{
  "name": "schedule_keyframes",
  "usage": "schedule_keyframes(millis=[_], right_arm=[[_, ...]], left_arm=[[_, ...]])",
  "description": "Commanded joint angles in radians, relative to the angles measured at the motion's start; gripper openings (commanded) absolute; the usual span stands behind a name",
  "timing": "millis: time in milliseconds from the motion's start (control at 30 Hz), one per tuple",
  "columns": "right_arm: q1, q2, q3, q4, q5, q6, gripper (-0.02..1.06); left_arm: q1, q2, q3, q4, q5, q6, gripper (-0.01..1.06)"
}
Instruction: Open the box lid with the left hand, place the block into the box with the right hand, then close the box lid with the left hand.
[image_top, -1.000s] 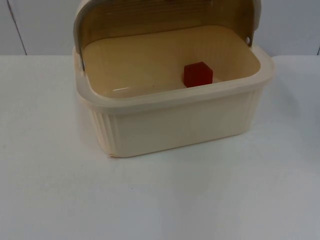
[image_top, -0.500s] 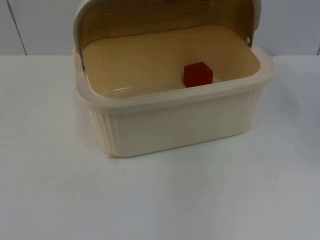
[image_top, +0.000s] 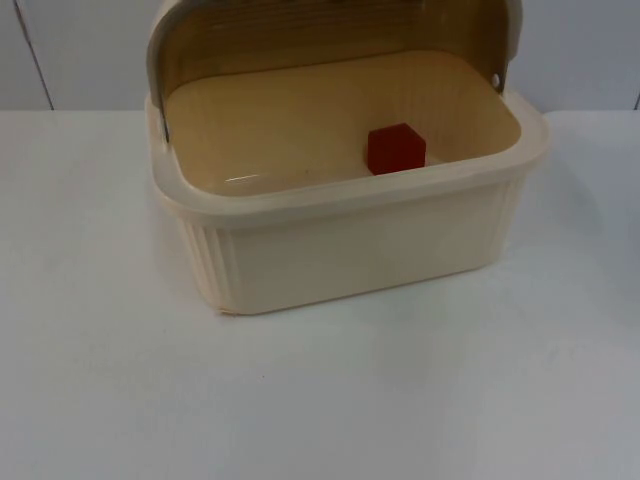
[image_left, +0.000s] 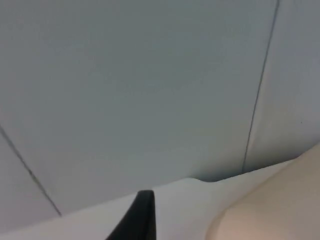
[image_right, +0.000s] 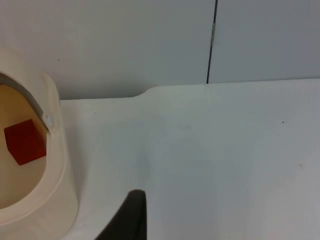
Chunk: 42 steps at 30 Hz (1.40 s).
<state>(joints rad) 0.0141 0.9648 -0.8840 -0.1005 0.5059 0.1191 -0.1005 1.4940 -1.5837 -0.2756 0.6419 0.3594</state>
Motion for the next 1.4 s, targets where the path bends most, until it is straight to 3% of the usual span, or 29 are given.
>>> schedule_keyframes(millis=[0,233,400,433,600,633,733,867,933,1000,1033,1200,1367], right_arm=[[-0.005,-0.005,-0.004,-0.009,-0.001,-0.004,1.05],[-0.005,-0.005,-0.004,-0.011,-0.001,-0.004,1.05],[-0.005,-0.005,-0.004,-0.009,0.001,-0.004,1.05],[-0.005,-0.005,-0.004,-0.009,0.001,-0.004,1.05],[-0.005,-0.005,-0.004,-0.009,0.005,-0.004,1.05],[-0.005,-0.005,-0.004,-0.009,0.005,-0.004,1.05],[-0.005,-0.005,-0.004,-0.009,0.007,-0.004,1.05],[-0.003,-0.005,-0.004,-0.009,0.009,-0.004,1.05],[-0.001,-0.005,-0.004,-0.009,0.014,-0.004,1.05],[-0.001,-0.005,-0.004,-0.009,0.014,-0.004,1.05],[-0.001,-0.005,-0.004,-0.009,0.014,-0.004,1.05],[-0.001,-0.005,-0.004,-0.009,0.014,-0.004,1.05],[-0.001,-0.005,-0.004,-0.009,0.014,-0.004,1.05]], left_arm=[[-0.017,0.041,-0.029,-0.028,-0.006,0.096,1.02],[-0.103,0.152,-0.100,0.053,-0.076,0.133,1.02],[-0.237,0.245,-0.138,0.347,-0.102,0.140,1.02],[-0.237,0.245,-0.138,0.347,-0.102,0.140,1.02],[-0.355,0.294,-0.138,0.624,-0.234,0.162,1.02],[-0.355,0.294,-0.138,0.624,-0.234,0.162,1.02],[-0.409,0.333,-0.138,0.832,-0.283,0.169,1.02],[-0.422,0.365,-0.138,0.876,-0.283,0.169,0.99],[-0.426,0.376,-0.138,0.844,-0.283,0.166,0.86],[-0.426,0.380,-0.138,0.836,-0.293,0.166,0.63],[-0.426,0.380,-0.138,0.836,-0.293,0.166,0.63],[-0.424,0.382,-0.138,0.834,-0.316,0.155,-0.01],[-0.422,0.388,-0.138,0.832,-0.319,0.109,0.00]])
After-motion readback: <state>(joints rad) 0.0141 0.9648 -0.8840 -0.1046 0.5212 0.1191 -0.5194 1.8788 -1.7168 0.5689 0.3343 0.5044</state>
